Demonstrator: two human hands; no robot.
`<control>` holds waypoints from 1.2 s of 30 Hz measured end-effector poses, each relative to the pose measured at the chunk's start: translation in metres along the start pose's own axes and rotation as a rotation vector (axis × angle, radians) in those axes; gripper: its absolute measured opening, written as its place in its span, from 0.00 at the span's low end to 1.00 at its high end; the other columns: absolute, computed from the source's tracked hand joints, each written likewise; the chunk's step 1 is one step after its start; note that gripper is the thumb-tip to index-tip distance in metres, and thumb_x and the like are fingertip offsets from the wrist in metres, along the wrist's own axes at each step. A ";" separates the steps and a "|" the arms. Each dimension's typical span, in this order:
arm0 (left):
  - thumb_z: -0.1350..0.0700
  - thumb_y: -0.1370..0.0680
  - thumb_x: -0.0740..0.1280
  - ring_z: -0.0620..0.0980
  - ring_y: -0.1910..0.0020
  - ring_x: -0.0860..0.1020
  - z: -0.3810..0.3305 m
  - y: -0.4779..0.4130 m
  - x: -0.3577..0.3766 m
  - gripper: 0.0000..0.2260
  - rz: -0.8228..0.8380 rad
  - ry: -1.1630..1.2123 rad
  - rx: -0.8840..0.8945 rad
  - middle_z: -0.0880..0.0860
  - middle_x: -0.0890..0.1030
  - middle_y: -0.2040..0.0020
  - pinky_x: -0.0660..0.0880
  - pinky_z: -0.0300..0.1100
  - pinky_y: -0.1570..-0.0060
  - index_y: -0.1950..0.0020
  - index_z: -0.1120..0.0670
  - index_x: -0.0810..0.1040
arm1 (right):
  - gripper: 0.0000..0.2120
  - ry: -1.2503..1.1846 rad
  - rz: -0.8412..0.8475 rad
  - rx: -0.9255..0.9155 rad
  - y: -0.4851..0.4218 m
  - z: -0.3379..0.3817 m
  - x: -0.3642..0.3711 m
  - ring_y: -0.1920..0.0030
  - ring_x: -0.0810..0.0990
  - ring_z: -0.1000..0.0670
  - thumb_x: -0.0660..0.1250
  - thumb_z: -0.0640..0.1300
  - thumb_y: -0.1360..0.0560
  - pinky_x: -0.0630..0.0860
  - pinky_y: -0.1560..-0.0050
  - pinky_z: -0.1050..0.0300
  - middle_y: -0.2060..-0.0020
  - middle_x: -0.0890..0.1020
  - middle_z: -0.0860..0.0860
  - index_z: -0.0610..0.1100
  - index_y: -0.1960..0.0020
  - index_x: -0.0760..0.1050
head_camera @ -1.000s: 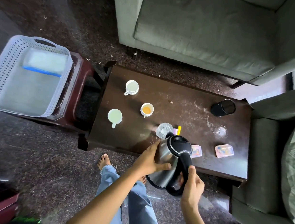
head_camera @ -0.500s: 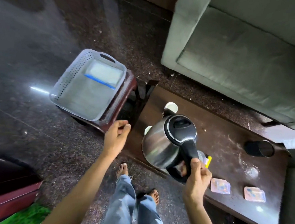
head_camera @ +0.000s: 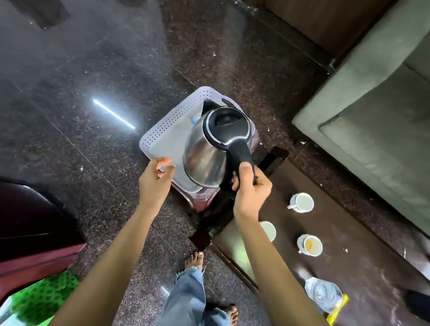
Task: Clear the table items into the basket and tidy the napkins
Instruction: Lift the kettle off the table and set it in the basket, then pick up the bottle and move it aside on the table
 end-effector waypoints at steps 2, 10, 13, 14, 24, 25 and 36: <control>0.56 0.23 0.66 0.46 0.47 0.78 0.007 -0.013 -0.006 0.10 -0.007 0.003 -0.029 0.43 0.77 0.45 0.74 0.48 0.39 0.42 0.49 0.76 | 0.26 0.063 0.053 0.012 -0.017 -0.020 0.027 0.73 0.61 0.40 0.68 0.50 0.31 0.62 0.70 0.48 0.78 0.63 0.35 0.32 0.74 0.61; 0.54 0.23 0.66 0.45 0.46 0.78 0.038 -0.052 -0.017 0.10 -0.018 -0.029 -0.090 0.42 0.78 0.47 0.75 0.51 0.40 0.42 0.49 0.77 | 0.20 0.259 0.132 0.073 -0.049 -0.092 0.098 0.72 0.64 0.45 0.68 0.55 0.33 0.66 0.71 0.46 0.77 0.65 0.38 0.47 0.76 0.64; 0.55 0.23 0.66 0.45 0.47 0.78 0.046 -0.059 -0.019 0.11 -0.031 -0.016 -0.110 0.43 0.78 0.47 0.75 0.47 0.40 0.41 0.52 0.77 | 0.21 0.319 0.140 0.063 -0.052 -0.115 0.113 0.73 0.63 0.44 0.67 0.55 0.32 0.66 0.72 0.43 0.78 0.64 0.37 0.47 0.75 0.62; 0.55 0.22 0.66 0.46 0.47 0.78 0.049 -0.061 -0.019 0.11 -0.030 -0.016 -0.113 0.44 0.78 0.46 0.75 0.45 0.41 0.40 0.53 0.77 | 0.21 0.328 0.146 0.054 -0.051 -0.119 0.117 0.73 0.63 0.45 0.67 0.55 0.32 0.66 0.72 0.44 0.78 0.64 0.39 0.48 0.76 0.62; 0.57 0.22 0.65 0.44 0.46 0.76 0.065 -0.062 -0.014 0.11 0.017 -0.037 -0.129 0.46 0.78 0.44 0.69 0.29 0.50 0.40 0.53 0.77 | 0.17 0.276 0.140 0.073 -0.053 -0.142 0.110 0.71 0.64 0.48 0.64 0.53 0.32 0.63 0.72 0.49 0.77 0.67 0.40 0.45 0.73 0.66; 0.57 0.22 0.65 0.44 0.46 0.76 0.064 -0.061 -0.012 0.11 0.022 -0.036 -0.132 0.46 0.78 0.44 0.69 0.31 0.49 0.40 0.53 0.77 | 0.15 0.282 0.150 0.074 -0.053 -0.142 0.109 0.71 0.65 0.48 0.64 0.53 0.32 0.64 0.71 0.51 0.77 0.68 0.43 0.48 0.73 0.67; 0.57 0.22 0.65 0.45 0.45 0.76 0.047 -0.028 0.030 0.11 0.117 -0.075 -0.081 0.48 0.78 0.43 0.68 0.36 0.46 0.40 0.56 0.77 | 0.29 0.608 0.428 0.070 -0.049 -0.124 0.088 0.49 0.73 0.48 0.58 0.68 0.30 0.71 0.49 0.54 0.53 0.76 0.48 0.44 0.47 0.73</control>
Point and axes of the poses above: each hand's wrist, its own y-axis away from the middle knuckle, its own x-axis out of the palm, z = x × y, the point moved 4 cm from there along -y, towards the middle knuckle
